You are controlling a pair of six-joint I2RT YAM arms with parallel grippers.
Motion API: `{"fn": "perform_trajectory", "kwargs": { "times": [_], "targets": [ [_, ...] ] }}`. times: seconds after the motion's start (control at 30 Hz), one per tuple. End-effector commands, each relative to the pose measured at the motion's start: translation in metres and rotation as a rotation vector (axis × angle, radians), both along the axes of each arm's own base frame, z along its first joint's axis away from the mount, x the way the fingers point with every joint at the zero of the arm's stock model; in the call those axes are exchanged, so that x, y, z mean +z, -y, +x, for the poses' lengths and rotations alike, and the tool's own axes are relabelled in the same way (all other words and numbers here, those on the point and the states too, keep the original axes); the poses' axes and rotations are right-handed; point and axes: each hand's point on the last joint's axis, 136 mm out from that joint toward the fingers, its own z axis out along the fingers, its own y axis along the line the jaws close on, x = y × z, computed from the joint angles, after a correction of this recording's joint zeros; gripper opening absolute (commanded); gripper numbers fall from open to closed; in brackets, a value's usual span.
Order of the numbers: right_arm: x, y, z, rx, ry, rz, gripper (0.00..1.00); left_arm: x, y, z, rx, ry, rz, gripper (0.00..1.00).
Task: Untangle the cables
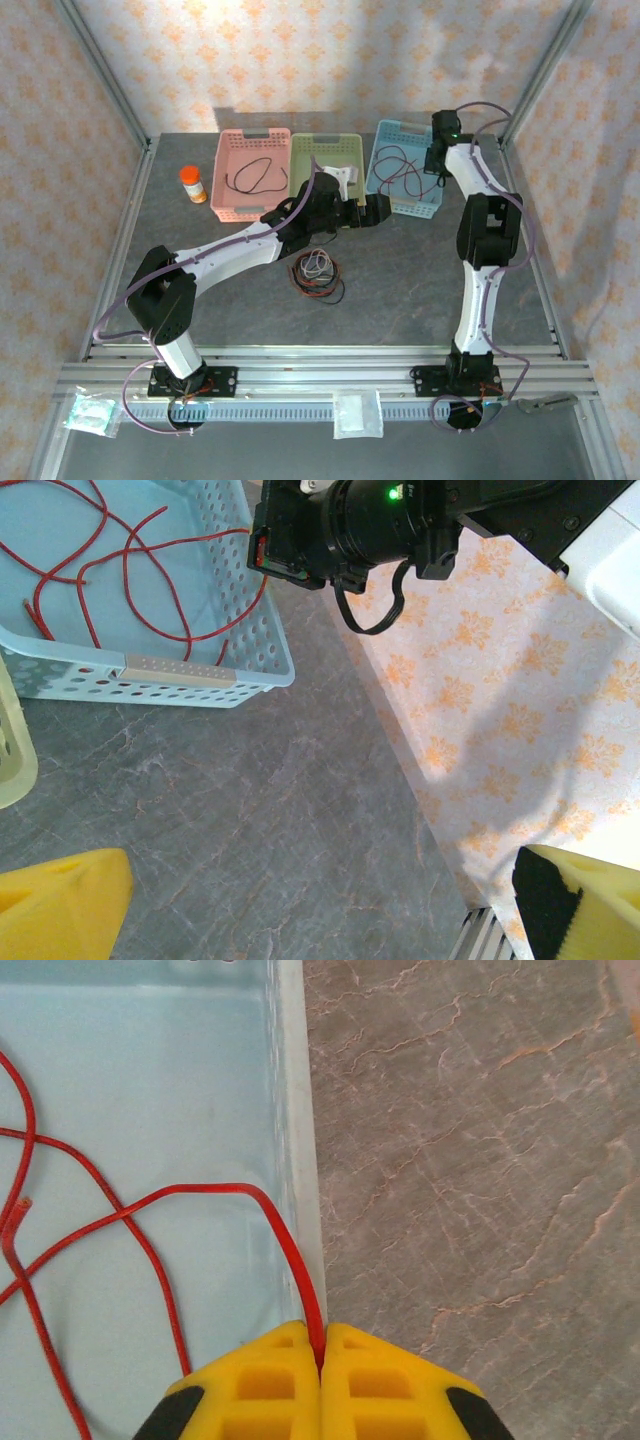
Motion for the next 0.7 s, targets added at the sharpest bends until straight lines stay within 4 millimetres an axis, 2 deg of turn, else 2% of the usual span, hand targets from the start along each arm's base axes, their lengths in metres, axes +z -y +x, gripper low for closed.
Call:
{"fn": "perform_trajectory", "kwargs": {
  "times": [0.0,0.2,0.67],
  "targets": [
    [0.018,0.004,-0.001,-0.006,0.015,-0.118,0.03,0.015,0.004,-0.004,-0.023,0.037,-0.021,0.99],
    [0.019,-0.003,-0.001,0.017,0.01,-0.187,0.01,0.015,0.002,-0.003,-0.015,0.037,-0.022,0.99],
    [-0.005,0.001,-0.013,0.027,-0.083,-0.307,0.0,0.015,-0.001,-0.003,-0.007,0.038,-0.023,0.99]
  ]
}}
